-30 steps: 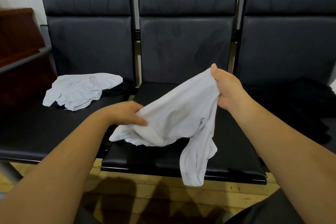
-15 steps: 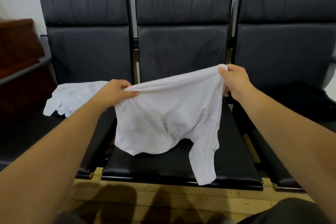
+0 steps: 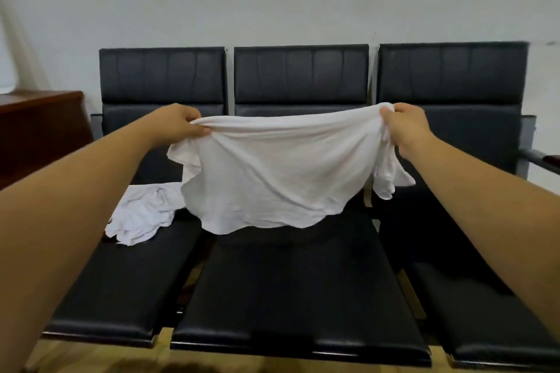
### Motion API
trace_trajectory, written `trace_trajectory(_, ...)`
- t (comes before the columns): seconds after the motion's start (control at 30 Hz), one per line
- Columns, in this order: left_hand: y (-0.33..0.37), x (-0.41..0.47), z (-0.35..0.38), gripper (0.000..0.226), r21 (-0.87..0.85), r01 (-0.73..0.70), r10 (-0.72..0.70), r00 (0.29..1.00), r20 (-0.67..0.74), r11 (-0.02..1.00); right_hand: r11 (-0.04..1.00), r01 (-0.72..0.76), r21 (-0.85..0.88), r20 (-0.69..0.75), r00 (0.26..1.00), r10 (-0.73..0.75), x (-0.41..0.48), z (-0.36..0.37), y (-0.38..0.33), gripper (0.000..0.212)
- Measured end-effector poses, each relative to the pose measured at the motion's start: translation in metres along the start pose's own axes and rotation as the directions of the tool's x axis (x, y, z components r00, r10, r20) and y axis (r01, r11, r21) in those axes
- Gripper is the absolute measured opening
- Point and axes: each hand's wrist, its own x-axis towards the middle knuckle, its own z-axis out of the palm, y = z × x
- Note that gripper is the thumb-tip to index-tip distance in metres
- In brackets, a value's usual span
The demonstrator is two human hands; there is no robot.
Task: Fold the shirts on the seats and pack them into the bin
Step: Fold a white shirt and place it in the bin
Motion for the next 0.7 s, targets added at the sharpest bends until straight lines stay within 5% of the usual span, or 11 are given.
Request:
trace_trajectory(0.2,0.008,-0.032,0.013,0.023,0.076,-0.020,0.000,0.967,0.254,0.997,0.989,0.146,-0.028,0.298,0.946,-0.131,-0.029,0.003,-0.019,0.022)
trace_trajectory(0.27,0.033,-0.042,0.033,0.044,-0.131,-0.048,0.083,0.958,0.275,0.990,0.986,0.164,0.009,0.482,0.864,-0.148,-0.048,0.015,-0.028,0.015)
trace_trajectory(0.37,0.084,-0.047,0.069,0.078,-0.543,-0.002,0.213,0.921,0.325,0.840,0.982,0.189,0.006,0.681,0.718,-0.142,-0.072,0.041,-0.037,0.012)
trace_trajectory(0.47,0.116,-0.047,0.091,0.056,-0.576,-0.016,0.283,0.882,0.378,0.817,0.985,0.169,-0.010,0.741,0.663,-0.107,-0.082,0.055,-0.038,0.014)
trace_trajectory(0.57,0.113,-0.043,0.095,0.036,-0.562,-0.010,0.196,0.942,0.272,0.827,0.999,0.026,0.019,0.769,0.639,-0.031,-0.080,0.048,-0.027,0.019)
trace_trajectory(0.7,0.095,-0.040,0.094,0.016,-0.655,0.068,0.103,0.970,0.218,0.752,0.977,-0.003,-0.213,0.886,0.421,0.194,-0.075,0.031,0.014,0.037)
